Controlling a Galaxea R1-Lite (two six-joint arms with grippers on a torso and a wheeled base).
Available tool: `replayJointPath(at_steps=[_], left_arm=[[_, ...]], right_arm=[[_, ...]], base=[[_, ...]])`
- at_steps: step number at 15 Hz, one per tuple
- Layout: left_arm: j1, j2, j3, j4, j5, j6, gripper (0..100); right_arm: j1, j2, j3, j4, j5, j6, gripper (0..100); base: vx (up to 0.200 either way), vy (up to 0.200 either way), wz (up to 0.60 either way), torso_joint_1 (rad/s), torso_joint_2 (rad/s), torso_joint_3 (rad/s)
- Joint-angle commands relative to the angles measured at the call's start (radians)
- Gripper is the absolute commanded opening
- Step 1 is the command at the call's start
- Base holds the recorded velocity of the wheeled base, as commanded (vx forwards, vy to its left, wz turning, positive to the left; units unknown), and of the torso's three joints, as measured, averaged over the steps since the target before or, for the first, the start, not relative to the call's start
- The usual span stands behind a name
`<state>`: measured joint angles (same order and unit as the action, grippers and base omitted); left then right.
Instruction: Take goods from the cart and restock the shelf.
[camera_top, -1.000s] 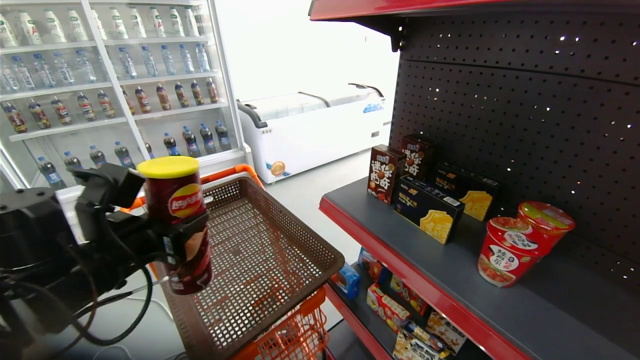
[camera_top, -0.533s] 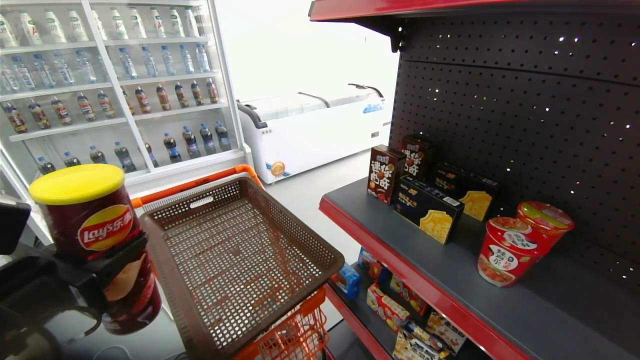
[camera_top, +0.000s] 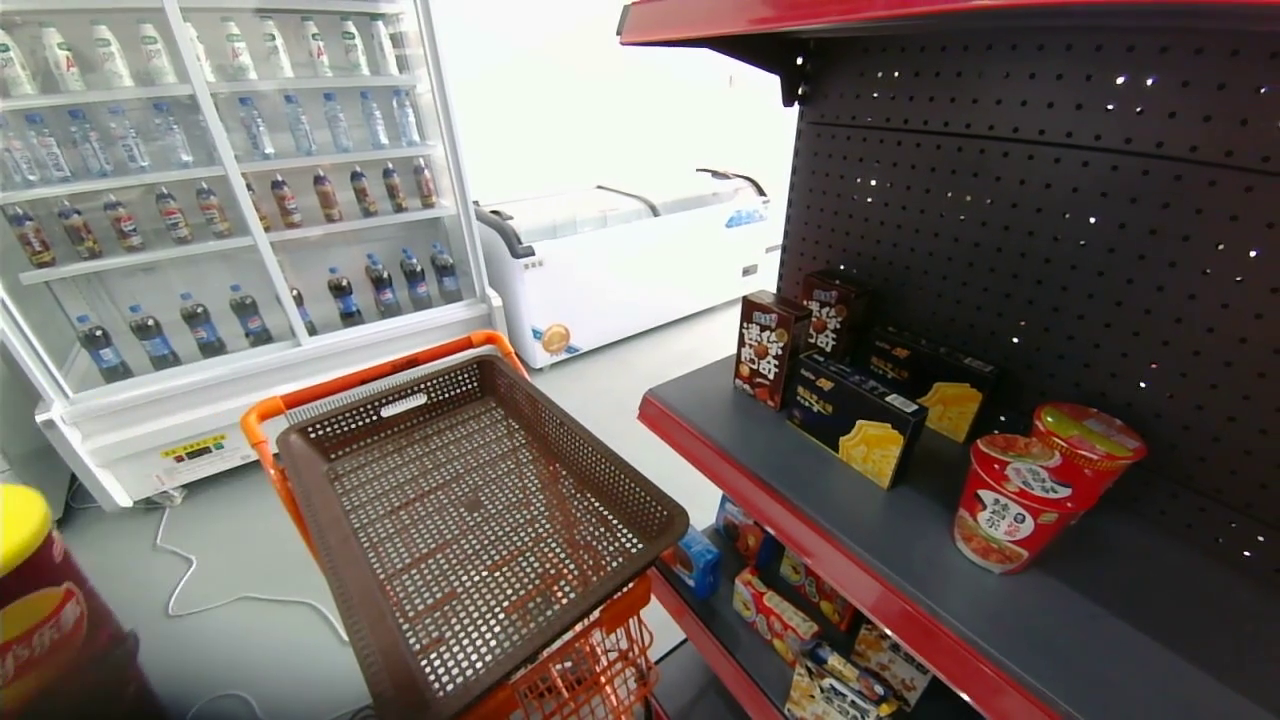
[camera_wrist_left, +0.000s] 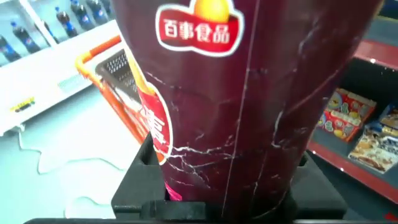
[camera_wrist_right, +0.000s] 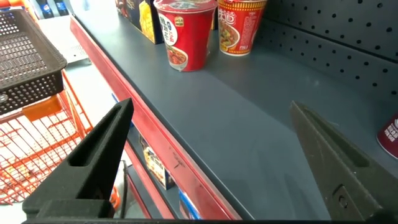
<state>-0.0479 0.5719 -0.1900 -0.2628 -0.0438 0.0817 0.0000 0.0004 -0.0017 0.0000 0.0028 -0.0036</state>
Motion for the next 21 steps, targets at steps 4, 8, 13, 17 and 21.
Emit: replayJointPath(at_steps=[4,8,13,17,21], left_arm=[[0.000,-0.458,0.037,0.375,0.019,-0.023,0],[-0.001,-0.489,0.032,0.402,0.018,-0.022,0],[-0.003,-0.491,0.032,0.402,0.018,-0.023,0],[-0.004,-0.489,0.035,0.402,0.018,-0.025,0],[-0.004,-0.491,0.038,0.402,0.018,-0.025,0]], right_arm=[[0.000,0.000,0.000,0.000,0.000,0.001,100],[0.000,0.000,0.000,0.000,0.000,0.001,100],[0.000,0.000,0.000,0.000,0.000,0.001,100],[0.000,0.000,0.000,0.000,0.000,0.001,100],[-0.002,0.000,0.000,0.000,0.000,0.001,100]], base=[[0.000,0.000,-0.60,-0.001,0.00,0.004],[0.000,0.000,-0.60,0.002,0.00,0.002],[0.000,0.000,-0.60,0.002,0.00,0.003],[0.000,0.000,-0.60,0.001,0.00,0.002],[0.000,0.000,-0.60,-0.001,0.00,0.000]])
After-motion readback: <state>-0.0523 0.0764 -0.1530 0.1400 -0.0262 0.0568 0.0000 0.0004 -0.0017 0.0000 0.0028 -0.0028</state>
